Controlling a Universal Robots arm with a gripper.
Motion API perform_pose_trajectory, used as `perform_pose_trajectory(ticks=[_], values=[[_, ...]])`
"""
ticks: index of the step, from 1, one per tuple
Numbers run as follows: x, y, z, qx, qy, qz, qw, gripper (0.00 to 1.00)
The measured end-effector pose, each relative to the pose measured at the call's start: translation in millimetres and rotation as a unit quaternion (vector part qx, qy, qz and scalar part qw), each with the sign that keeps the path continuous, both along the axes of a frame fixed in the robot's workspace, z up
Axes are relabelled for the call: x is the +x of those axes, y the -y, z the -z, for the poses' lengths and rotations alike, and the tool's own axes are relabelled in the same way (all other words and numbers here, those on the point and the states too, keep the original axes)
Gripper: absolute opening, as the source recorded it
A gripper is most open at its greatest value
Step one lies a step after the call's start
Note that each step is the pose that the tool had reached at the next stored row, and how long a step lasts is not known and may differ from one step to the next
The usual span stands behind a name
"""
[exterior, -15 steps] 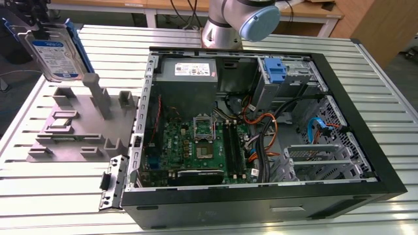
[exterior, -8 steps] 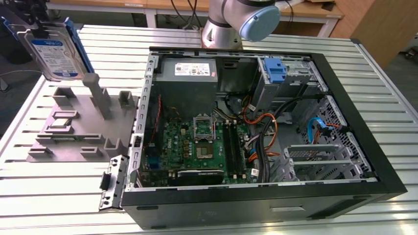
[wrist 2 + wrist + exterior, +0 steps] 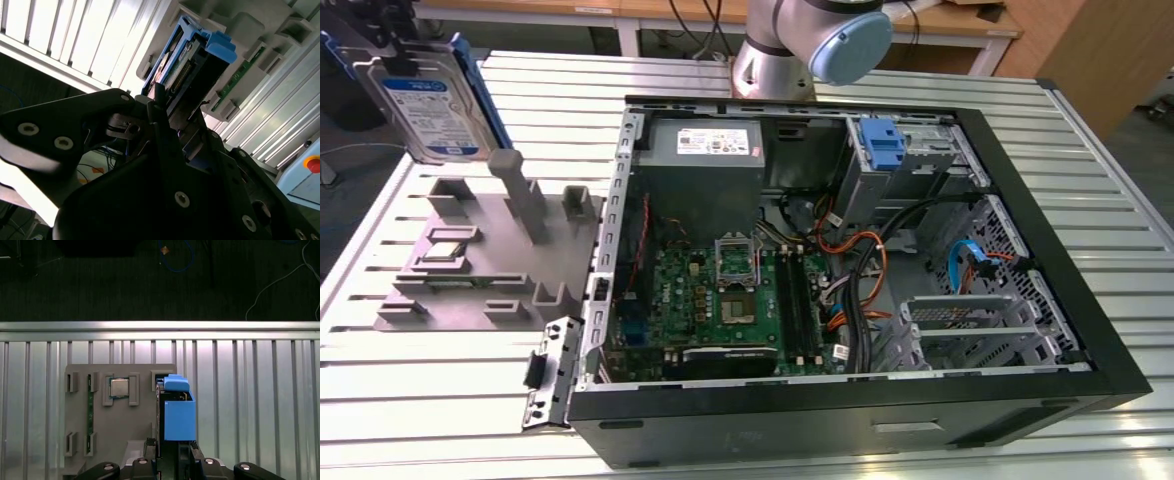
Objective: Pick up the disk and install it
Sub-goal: 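Pick up the disk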
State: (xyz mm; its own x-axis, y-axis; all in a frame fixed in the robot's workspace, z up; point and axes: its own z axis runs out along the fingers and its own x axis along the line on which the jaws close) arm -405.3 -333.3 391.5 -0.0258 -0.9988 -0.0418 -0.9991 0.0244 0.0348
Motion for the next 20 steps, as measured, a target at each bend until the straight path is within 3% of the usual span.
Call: perform_pose_trajectory(ticks=[20], values=[[0.0,0.0,-10.0,0.0000,0.0000,0.000,1.0000,0.35]])
